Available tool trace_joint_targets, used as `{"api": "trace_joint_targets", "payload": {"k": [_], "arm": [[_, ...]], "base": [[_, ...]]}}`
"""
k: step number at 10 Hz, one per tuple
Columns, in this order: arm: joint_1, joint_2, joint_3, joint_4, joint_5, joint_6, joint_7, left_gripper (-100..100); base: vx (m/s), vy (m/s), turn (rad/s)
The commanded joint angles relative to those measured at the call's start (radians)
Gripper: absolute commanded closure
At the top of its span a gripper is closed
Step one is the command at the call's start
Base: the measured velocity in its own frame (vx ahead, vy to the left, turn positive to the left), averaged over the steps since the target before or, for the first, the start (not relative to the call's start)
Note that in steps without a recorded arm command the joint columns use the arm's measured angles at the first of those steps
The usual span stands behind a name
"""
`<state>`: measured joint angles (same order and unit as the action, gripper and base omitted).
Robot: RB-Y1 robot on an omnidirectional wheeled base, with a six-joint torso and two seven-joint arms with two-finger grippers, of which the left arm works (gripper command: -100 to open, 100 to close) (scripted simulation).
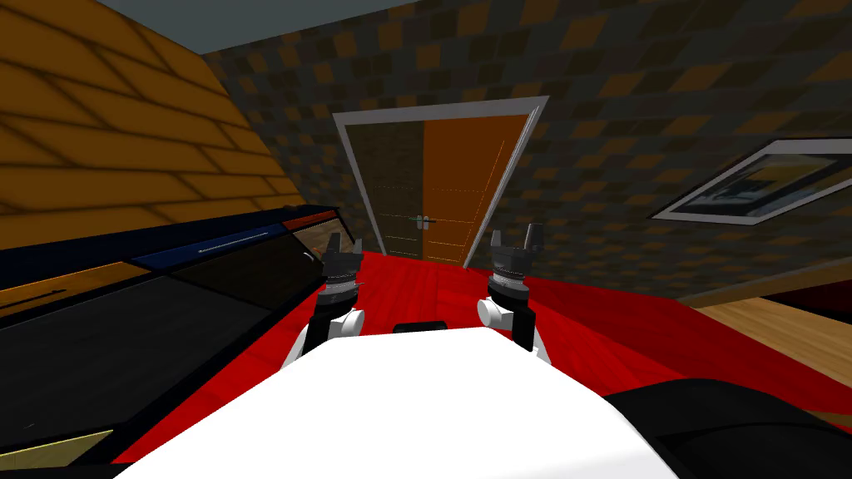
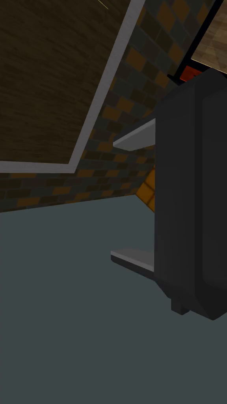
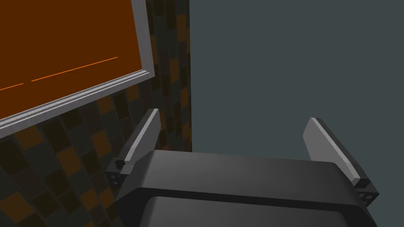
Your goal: Pull the door open
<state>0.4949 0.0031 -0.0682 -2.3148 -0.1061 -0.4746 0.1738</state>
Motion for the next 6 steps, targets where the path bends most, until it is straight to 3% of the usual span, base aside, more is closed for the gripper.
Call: {"api": "trace_joint_targets", "payload": {"k": [1,6], "arm": [[-0.015,0.013,0.026,0.031,-0.003,0.007,0.000,-100],[-0.061,0.041,0.105,0.123,-0.013,0.027,0.002,-100]], "base": [[0.085,-0.008,-0.228],[0.141,0.030,-0.192]]}}
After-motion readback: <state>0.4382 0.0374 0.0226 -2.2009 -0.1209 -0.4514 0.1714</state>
